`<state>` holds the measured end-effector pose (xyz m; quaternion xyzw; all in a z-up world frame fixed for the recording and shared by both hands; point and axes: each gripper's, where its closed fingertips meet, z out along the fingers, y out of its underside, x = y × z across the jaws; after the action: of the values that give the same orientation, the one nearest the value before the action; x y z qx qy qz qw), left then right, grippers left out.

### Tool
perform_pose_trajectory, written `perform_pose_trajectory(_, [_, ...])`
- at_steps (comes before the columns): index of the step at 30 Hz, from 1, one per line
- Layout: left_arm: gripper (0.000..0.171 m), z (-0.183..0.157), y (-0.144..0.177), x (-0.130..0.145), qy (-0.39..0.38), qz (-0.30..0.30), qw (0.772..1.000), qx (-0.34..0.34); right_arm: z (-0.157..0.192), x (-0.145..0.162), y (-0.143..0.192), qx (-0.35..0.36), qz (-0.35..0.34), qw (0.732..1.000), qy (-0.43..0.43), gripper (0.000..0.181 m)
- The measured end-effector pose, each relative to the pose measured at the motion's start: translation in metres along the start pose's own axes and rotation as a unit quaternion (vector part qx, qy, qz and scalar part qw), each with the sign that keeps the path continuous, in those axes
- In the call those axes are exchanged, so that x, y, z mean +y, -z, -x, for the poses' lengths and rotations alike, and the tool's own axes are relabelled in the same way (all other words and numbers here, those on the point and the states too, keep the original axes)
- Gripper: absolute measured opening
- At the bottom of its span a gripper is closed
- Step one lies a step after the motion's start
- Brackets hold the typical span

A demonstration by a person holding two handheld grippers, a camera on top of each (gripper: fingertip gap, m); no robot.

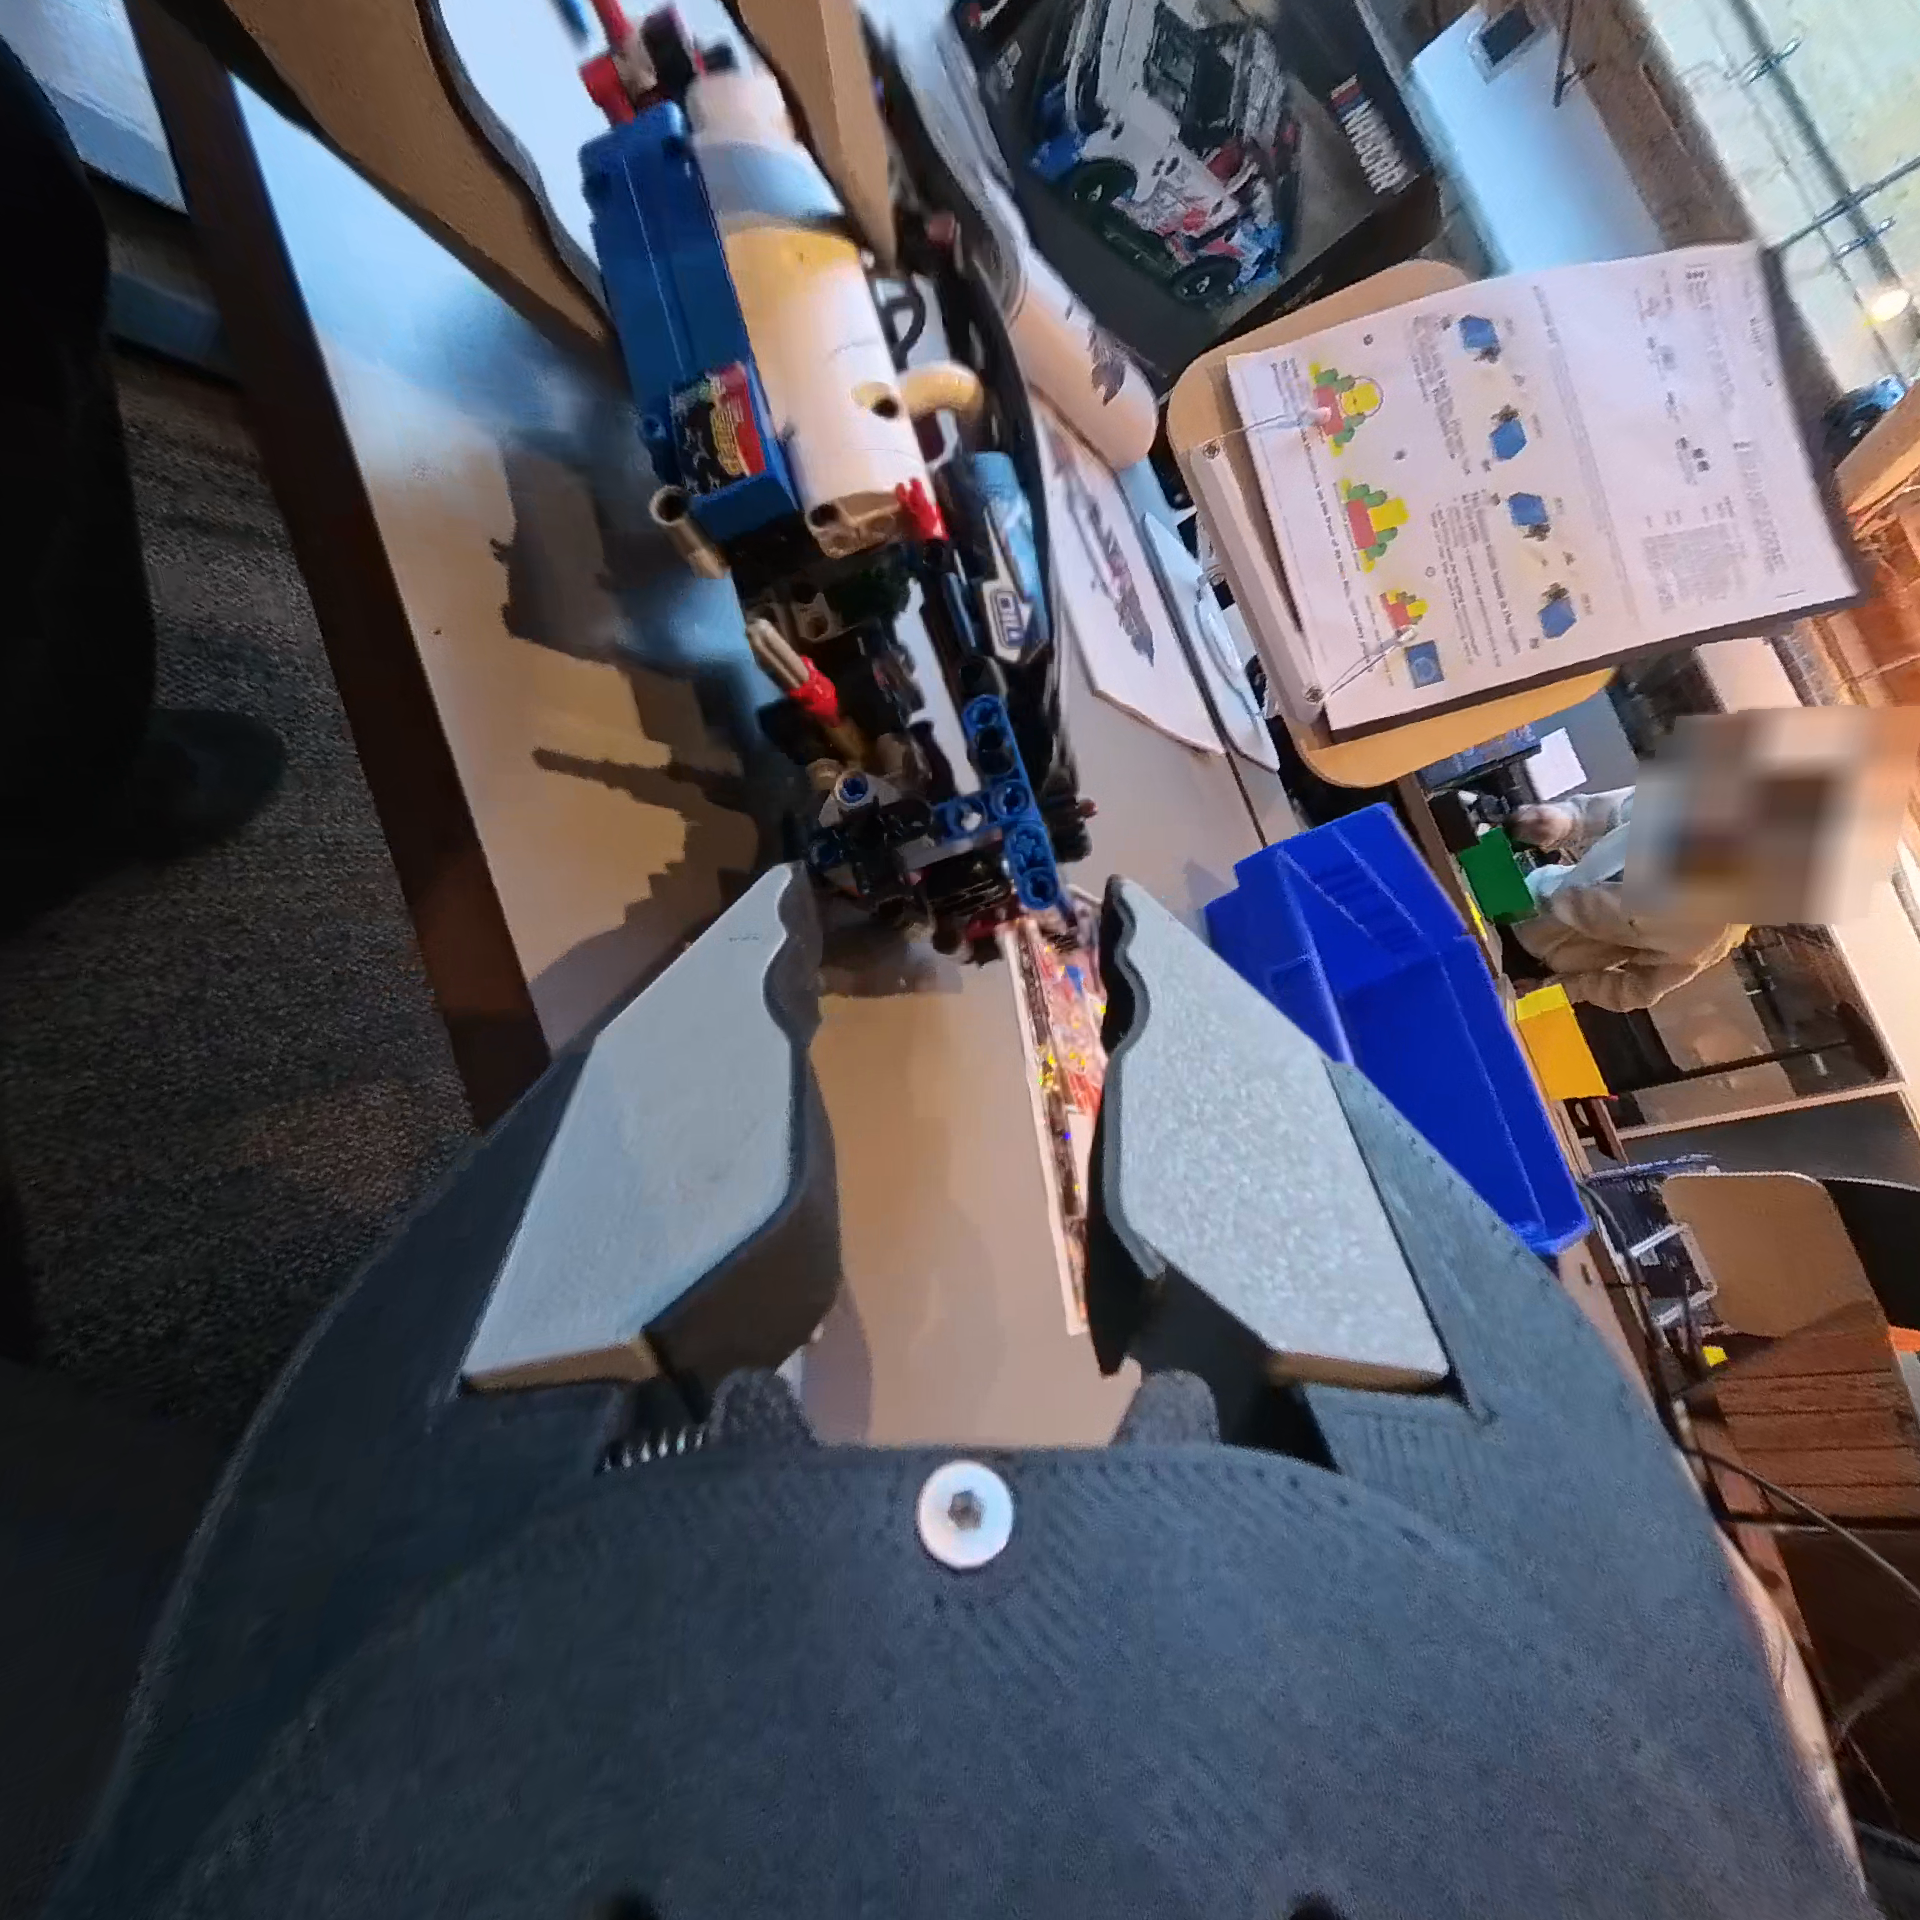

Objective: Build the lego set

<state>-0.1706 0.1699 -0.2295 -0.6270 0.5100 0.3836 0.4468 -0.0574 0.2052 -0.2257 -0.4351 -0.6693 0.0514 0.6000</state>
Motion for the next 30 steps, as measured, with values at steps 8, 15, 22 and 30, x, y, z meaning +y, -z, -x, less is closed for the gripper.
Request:
perform_pose_trajectory(8, [0.044,-0.022,0.016,-0.015,0.044,-0.034,0.997,0.058,0.018,0.027,-0.009,-0.015,0.074,0.996,0.038,0.058])
perform_pose_trajectory(15, [0.065,-0.001,0.057,-0.009,0.211,-0.051,0.973,0.083,-0.005,0.032,0.012,0.002,0.072,0.997,0.021,0.058])
perform_pose_trajectory(22, [0.064,-0.011,0.101,0.012,0.38,-0.066,0.915,0.12,-0.028,0.06,0.032,0.021,0.074,0.993,-0.091,0.048])
perform_pose_trajectory(30, [0.06,-0.04,0.11,0.042,0.456,-0.053,0.879,0.13,-0.039,0.07,0.027,0.015,0.061,0.98,-0.191,0.044])
